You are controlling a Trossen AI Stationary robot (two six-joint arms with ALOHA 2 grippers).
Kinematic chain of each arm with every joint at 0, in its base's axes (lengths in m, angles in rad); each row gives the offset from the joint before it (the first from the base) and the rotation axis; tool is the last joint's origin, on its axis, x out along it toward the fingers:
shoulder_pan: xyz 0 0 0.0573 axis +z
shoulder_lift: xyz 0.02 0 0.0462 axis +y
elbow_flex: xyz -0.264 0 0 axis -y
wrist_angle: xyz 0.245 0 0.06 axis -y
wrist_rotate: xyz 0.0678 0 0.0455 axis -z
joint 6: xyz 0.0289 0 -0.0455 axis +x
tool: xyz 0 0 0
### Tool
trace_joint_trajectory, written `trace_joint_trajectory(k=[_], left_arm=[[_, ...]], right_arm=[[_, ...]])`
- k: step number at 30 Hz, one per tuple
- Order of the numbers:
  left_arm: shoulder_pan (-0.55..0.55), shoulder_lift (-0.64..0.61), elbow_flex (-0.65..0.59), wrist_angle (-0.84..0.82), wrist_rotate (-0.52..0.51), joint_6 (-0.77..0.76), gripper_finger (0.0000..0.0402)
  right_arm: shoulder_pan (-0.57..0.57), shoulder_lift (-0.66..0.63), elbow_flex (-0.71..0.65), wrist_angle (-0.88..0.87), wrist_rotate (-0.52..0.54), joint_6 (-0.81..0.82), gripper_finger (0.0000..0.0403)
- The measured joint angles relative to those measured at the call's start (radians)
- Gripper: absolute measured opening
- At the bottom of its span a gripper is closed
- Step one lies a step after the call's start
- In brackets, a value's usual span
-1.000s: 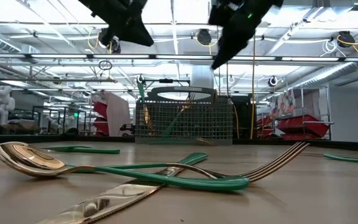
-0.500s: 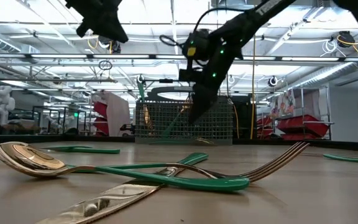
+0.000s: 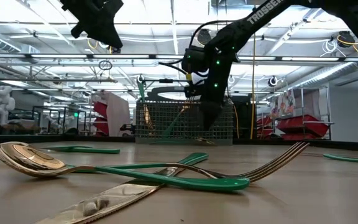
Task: Sort silverware
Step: Put the green spoon into the gray silverware organizer
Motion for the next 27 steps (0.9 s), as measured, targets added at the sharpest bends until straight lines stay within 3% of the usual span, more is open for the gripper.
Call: trace_joint_trajectory(k=[3, 15, 27], left_arm=[[0.0, 0.0, 0.0, 0.0, -0.002, 0.0, 0.0054], [0.0, 0.0, 0.0, -0.006, -0.002, 0.003, 0.0054], [-0.003, 0.0, 0.0, -0.042, -0.003, -0.002, 0.0054]], right_arm=[[0.001, 0.0, 0.0, -0.001, -0.002, -0.001, 0.0009], [0.015, 0.0, -0.012, 0.018, -0.021, 0.032, 0.0001], [0.052, 0.043, -0.011, 0.055, 0.066, 0.036, 0.0]])
